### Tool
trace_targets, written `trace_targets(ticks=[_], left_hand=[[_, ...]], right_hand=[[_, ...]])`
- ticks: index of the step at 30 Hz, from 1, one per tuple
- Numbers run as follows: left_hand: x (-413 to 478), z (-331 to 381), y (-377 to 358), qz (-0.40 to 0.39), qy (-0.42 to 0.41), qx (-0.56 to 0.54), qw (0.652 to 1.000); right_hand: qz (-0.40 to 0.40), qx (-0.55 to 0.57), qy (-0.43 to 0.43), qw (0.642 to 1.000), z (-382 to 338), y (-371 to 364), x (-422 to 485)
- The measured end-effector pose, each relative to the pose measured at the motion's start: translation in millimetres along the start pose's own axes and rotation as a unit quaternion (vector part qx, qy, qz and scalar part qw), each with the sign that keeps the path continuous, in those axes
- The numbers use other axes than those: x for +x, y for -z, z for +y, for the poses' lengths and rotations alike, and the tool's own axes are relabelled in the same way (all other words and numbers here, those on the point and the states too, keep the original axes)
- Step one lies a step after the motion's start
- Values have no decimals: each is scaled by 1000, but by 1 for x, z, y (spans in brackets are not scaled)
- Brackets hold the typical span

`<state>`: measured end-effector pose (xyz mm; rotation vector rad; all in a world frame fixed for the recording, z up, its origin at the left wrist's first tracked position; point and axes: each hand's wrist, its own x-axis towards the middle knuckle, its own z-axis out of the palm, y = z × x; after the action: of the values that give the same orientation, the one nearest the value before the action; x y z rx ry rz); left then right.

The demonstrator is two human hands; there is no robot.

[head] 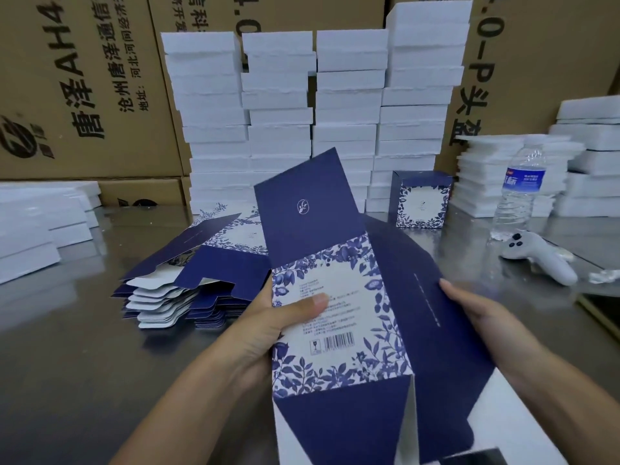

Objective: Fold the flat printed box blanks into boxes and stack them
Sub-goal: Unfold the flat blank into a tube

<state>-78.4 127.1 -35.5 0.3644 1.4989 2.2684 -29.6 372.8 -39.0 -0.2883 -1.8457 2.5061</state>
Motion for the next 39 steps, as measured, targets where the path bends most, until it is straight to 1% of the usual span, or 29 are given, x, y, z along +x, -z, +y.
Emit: trace_targets(ticks=[5, 8, 10, 11, 13, 14, 15, 18, 22, 25, 29, 32, 35, 37, 39], left_hand=[[3, 3, 7, 45, 26, 21, 998], [3, 2, 8, 45, 59, 47, 996], [4, 2, 6, 67, 66, 85, 992], [5, 3, 2, 94, 64, 123, 986], [9, 4, 0, 181, 45, 232, 955], [11, 4, 0, 212, 16, 272, 939], [14, 4, 1, 227, -12, 289, 930], [16, 1, 6, 248, -52, 292, 922], [16, 2, 9, 257, -83, 230, 935], [15, 3, 13, 270, -84, 233, 931], [15, -1, 10, 211, -76, 203, 953], [16, -3, 9, 201, -84, 251, 943], [14, -5, 9, 186, -143, 279, 931], [13, -7, 9, 199, -189, 310, 910], [13, -5, 9, 218, -214, 339, 890]], right_hand=[[60, -15, -10, 998, 2, 2, 2], [104, -41, 22, 993, 2, 2, 2], [133, -68, 52, 987, 3, 4, 3], [136, -77, 61, 986, 4, 5, 3], [130, -84, 75, 985, 6, 4, 3], [125, -80, 81, 986, 6, 3, 3], [124, -78, 84, 986, 7, 2, 4], [126, -67, 93, 985, 7, -1, 5], [120, -73, 83, 987, 7, -2, 6], [117, -100, 107, 982, 10, -1, 6], [151, -151, 131, 968, 10, 2, 5], [189, -169, 147, 956, 11, 4, 8], [203, -157, 152, 954, 12, 5, 10], [196, -146, 147, 959, 11, 5, 10], [181, -130, 136, 965, 10, 3, 9]])
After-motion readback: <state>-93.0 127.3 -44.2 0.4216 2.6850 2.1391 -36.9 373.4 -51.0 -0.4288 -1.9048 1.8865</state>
